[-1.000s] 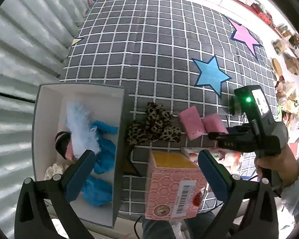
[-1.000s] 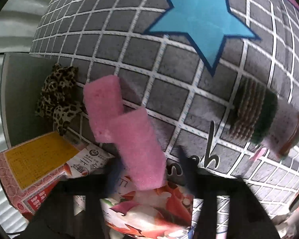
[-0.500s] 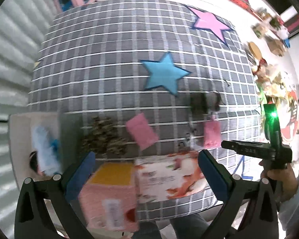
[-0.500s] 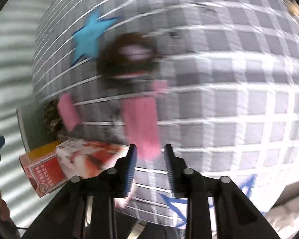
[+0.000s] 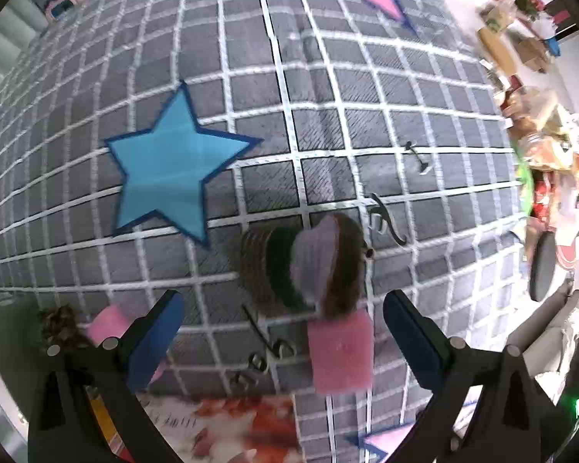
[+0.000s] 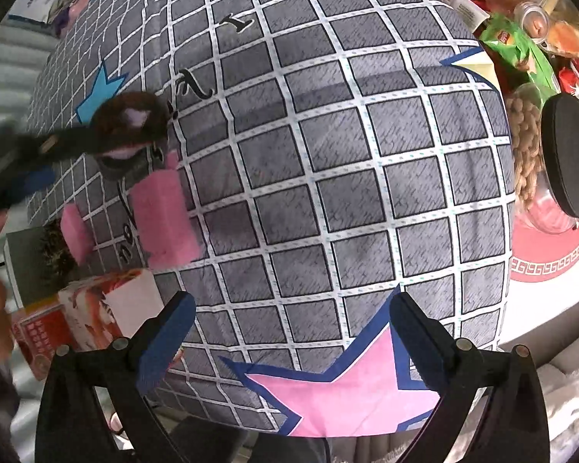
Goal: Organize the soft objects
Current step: 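Grasp the dark knit hat with left tool while right tool grasps pink sponge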
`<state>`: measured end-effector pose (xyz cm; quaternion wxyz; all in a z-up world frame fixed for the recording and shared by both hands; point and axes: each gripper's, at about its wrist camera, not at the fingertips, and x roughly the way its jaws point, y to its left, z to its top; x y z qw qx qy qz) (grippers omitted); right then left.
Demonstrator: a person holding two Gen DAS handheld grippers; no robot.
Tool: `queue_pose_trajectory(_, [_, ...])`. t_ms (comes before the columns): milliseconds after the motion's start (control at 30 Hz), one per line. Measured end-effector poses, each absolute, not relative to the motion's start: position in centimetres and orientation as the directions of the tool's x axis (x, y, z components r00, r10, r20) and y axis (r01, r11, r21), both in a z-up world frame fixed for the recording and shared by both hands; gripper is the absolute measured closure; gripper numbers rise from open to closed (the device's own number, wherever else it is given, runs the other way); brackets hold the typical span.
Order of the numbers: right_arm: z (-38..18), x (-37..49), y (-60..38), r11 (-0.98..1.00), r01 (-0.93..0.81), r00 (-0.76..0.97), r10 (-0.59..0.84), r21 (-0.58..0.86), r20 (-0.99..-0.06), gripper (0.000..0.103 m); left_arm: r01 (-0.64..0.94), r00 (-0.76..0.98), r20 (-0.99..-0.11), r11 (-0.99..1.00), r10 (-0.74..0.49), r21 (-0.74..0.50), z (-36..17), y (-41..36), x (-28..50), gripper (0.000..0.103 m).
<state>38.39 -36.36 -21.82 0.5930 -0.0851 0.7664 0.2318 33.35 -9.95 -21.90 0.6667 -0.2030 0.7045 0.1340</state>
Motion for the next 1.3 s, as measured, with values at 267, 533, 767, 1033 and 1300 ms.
queue_pose_trajectory(267, [-22.7,36.9,-30.2,0.845,-0.449,-0.261,0.185,0.289,-0.948,0.001,-0.496,-0.113,-0.986,0.867,-0.124,-0.052,-26.0,-9.3,34.8,0.009])
queue_pose_trajectory(533, [-23.4,36.4,-26.0,0.817,-0.500,-0.249,0.182,0.287,-0.951,0.001,-0.433,-0.090,-0.990,0.899,-0.112,-0.062,-25.5,-8.8,35.6,0.042])
queue_pose_trajectory(767, [-24.9,34.7,-20.8,0.774,-0.593,-0.217,0.114,0.223,-0.970,0.012,-0.519,-0.051,-0.999,0.854,0.002,0.028,-22.0,-3.2,33.0,0.042])
queue_pose_trajectory(1033, [-25.2,31.2,-16.7,0.681,-0.729,-0.091,0.009,0.073,-0.996,0.055,-0.485,-0.005,-0.999,0.873,0.043,0.040,-18.1,-3.2,29.8,0.042])
queue_pose_trajectory(1300, [-20.6,32.7,-16.0,0.725,-0.676,-0.081,0.106,0.133,-0.991,0.055,-0.454,0.064,-0.996,0.890,0.067,0.031,-12.5,-3.4,27.1,0.042])
